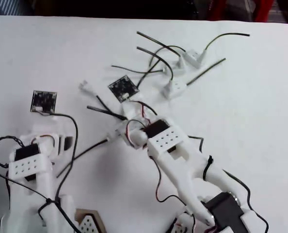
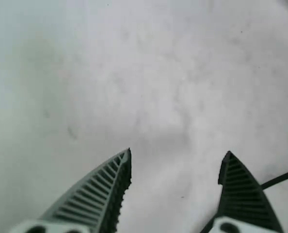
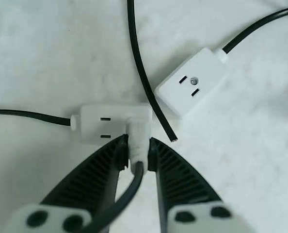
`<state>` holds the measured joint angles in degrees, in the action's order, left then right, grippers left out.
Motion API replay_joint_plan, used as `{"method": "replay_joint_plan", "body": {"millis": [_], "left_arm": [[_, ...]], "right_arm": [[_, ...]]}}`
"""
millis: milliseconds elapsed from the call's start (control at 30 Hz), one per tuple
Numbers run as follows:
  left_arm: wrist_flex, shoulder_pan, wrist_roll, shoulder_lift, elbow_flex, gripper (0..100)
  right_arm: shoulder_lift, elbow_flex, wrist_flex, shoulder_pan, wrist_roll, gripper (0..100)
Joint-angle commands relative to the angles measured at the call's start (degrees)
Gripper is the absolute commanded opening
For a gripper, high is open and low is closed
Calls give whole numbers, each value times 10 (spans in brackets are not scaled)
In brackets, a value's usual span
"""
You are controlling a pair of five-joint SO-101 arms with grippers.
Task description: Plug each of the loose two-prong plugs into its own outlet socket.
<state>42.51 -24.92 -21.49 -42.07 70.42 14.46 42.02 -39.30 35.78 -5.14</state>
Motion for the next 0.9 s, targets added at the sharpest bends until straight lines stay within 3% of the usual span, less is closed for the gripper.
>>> {"method": "replay_joint_plan", "body": {"millis": [0,267,533,867], "left_arm": [[-8,-3,-4,-17,-4,286],[-8,-3,-4,-17,-4,286],[-11,-3,-4,-18,1,286],[-11,-3,-4,-18,2,286]], "right_arm": [[1,-25,-3,-5,-8,17],[-62,-39,-3,7,-9,17],[-90,-128,-115,7,-6,17],[-233,-202,-131,8,-5,17]]}}
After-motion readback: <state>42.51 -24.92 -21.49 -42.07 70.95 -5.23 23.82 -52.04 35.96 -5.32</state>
